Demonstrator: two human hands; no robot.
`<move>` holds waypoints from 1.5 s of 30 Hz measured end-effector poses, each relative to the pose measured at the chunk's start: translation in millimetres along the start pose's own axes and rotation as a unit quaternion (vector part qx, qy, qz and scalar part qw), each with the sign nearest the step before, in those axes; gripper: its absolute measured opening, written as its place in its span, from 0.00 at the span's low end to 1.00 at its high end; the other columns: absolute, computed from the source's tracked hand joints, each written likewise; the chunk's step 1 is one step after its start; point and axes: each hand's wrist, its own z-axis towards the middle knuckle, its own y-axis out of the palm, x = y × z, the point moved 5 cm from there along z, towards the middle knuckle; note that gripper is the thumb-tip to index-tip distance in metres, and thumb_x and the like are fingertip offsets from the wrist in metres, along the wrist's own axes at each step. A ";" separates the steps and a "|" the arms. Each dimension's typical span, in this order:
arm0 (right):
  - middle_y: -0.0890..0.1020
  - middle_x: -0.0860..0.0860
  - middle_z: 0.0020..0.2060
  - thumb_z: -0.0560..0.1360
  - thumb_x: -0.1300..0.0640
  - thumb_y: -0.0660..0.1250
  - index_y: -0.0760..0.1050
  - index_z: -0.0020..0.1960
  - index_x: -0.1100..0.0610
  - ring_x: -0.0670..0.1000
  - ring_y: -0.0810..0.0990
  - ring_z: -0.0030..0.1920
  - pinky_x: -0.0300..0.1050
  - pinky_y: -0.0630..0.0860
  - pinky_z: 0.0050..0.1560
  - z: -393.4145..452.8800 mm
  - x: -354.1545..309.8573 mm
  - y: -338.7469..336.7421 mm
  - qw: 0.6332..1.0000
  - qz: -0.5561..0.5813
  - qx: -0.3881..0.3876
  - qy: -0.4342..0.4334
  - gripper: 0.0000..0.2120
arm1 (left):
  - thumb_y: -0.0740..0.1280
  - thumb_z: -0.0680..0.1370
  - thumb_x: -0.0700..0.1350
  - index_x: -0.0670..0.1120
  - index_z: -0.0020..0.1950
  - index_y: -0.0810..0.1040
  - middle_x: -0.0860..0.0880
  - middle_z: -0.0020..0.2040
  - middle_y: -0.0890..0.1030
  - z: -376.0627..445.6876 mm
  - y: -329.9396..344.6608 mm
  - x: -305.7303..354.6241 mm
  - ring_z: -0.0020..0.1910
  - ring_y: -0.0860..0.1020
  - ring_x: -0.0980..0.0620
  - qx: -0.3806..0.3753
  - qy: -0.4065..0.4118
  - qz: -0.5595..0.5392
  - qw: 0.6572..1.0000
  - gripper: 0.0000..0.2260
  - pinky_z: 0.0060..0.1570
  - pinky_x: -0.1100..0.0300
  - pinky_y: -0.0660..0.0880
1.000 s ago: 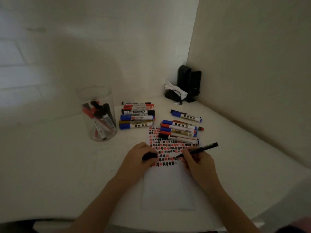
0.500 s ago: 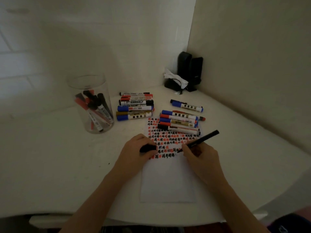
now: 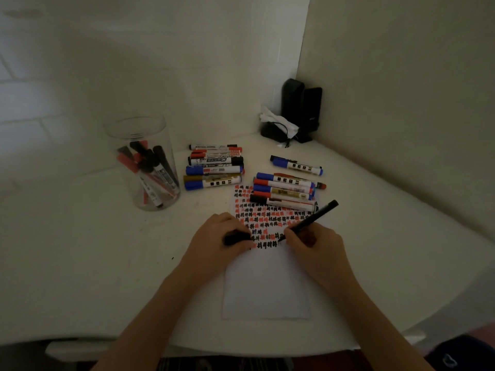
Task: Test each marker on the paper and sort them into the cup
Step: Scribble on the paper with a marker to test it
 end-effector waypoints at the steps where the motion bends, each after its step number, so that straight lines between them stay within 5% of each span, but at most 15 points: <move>1: 0.77 0.34 0.37 0.74 0.47 0.68 0.75 0.45 0.45 0.35 0.77 0.38 0.26 0.69 0.35 0.1 -0.3 0.2 1.000 -0.002 0.000 -0.001 0.03 | 0.71 0.73 0.55 0.53 0.52 0.81 0.58 0.48 0.76 0.0 0.7 1.9 0.48 0.72 0.61 -0.014 0.010 0.006 1.000 0.11 0.50 0.72 0.64; 7: 0.77 0.35 0.37 0.74 0.47 0.68 0.76 0.46 0.45 0.35 0.77 0.37 0.25 0.70 0.33 -1.2 -0.7 -1.1 1.000 -0.005 -0.003 -0.008 0.03 | 0.72 0.71 0.58 0.56 0.50 0.80 0.58 0.48 0.78 -1.7 1.8 1.1 0.50 0.72 0.59 -0.021 0.012 0.001 1.000 0.11 0.52 0.62 0.70; 23: 0.78 0.35 0.37 0.74 0.49 0.69 0.76 0.46 0.46 0.34 0.77 0.37 0.25 0.72 0.36 -2.0 0.9 0.5 1.000 -0.011 0.001 -0.024 0.03 | 0.71 0.71 0.59 0.55 0.51 0.81 0.61 0.48 0.75 -0.7 2.1 0.6 0.50 0.71 0.60 -0.027 0.000 0.012 1.000 0.13 0.49 0.70 0.65; 36: 0.78 0.36 0.35 0.74 0.50 0.69 0.75 0.42 0.46 0.32 0.77 0.36 0.24 0.71 0.34 -3.7 -2.1 -0.5 1.000 -0.002 0.008 -0.015 0.03 | 0.71 0.71 0.59 0.55 0.51 0.80 0.58 0.50 0.77 -1.5 2.0 2.2 0.51 0.71 0.60 -0.031 -0.008 0.017 0.999 0.13 0.52 0.64 0.69; 45: 0.79 0.41 0.35 0.74 0.51 0.69 0.79 0.43 0.53 0.43 0.80 0.38 0.34 0.76 0.38 -2.8 4.1 0.8 1.000 0.001 0.021 -0.001 0.05 | 0.71 0.71 0.59 0.56 0.51 0.81 0.58 0.50 0.78 -0.8 3.2 -1.1 0.50 0.72 0.60 -0.030 -0.005 0.005 1.000 0.13 0.53 0.61 0.70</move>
